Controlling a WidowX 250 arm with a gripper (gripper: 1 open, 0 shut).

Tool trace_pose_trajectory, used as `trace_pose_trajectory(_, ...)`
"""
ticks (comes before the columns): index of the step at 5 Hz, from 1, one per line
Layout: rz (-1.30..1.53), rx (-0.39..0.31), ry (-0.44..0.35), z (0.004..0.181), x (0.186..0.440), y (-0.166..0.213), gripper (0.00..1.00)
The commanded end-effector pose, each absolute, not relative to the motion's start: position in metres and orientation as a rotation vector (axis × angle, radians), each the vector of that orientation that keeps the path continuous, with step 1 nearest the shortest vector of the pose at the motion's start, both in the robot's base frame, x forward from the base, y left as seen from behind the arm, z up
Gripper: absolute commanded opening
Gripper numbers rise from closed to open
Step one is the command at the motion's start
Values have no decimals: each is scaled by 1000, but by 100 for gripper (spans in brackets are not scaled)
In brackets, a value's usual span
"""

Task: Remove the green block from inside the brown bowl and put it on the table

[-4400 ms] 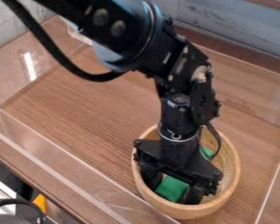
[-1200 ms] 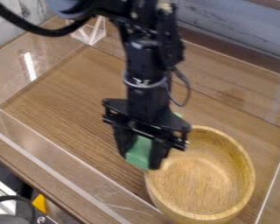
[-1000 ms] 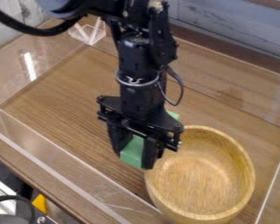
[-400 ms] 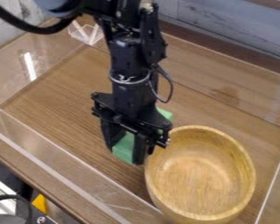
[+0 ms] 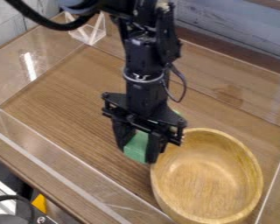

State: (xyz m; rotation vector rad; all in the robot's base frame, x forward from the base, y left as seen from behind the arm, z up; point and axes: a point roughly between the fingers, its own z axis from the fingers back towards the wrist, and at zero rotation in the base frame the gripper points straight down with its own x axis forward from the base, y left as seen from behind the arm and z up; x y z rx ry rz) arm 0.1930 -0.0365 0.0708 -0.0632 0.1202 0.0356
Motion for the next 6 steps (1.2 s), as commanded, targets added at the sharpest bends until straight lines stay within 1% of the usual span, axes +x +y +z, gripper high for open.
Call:
trace_pose_trajectory(1,39,-64,79,86,191,-42,0)
trace_pose_trajectory(3,87,-52,72,92,191,-41,0)
trace_pose_trajectory(4,119,-52,76,88,186,-38,100)
trace_pose_trajectory(6,112,-36,66,106,186,-35,100)
